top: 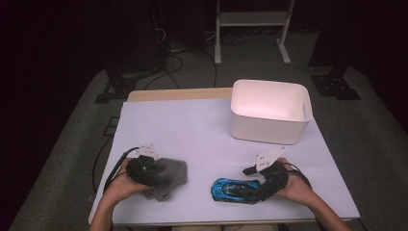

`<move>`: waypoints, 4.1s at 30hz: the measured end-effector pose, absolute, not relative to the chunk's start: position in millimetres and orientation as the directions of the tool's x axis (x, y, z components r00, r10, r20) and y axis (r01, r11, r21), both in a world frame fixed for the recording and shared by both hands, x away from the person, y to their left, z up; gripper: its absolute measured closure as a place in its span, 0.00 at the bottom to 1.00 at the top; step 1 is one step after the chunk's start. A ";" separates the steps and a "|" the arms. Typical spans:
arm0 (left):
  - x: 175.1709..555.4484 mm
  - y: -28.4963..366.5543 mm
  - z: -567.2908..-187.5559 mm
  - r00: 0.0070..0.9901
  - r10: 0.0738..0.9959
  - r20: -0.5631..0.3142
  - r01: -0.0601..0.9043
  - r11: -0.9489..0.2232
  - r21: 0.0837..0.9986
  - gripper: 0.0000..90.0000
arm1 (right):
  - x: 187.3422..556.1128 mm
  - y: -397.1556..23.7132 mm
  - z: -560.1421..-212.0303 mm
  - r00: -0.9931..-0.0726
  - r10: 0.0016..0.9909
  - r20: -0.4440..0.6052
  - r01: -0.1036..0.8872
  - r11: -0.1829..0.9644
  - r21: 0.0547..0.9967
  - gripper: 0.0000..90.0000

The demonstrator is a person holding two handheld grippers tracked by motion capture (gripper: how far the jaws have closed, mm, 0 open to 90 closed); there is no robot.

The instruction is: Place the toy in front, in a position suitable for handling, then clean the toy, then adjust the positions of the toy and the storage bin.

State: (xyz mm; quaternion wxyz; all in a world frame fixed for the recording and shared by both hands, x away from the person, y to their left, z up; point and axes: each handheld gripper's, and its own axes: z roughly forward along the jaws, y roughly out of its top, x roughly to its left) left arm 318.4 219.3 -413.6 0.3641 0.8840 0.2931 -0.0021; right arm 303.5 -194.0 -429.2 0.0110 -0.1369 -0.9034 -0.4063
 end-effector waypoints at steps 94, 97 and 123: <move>318.6 221.1 -396.2 0.842 0.516 -0.156 0.461 -0.538 0.706 0.15 | 446.3 -245.7 -312.8 -0.933 0.360 0.031 0.295 0.710 0.639 0.31; 318.9 220.5 -396.2 0.845 0.511 -0.155 0.457 -0.542 0.705 0.15 | 448.6 -246.3 -316.7 -0.931 0.364 0.033 0.302 0.713 0.633 0.33; 318.7 221.0 -398.7 0.852 0.492 -0.177 0.464 -0.555 0.691 0.17 | 459.2 -242.0 -329.0 -0.929 0.366 0.052 0.326 0.746 0.581 0.89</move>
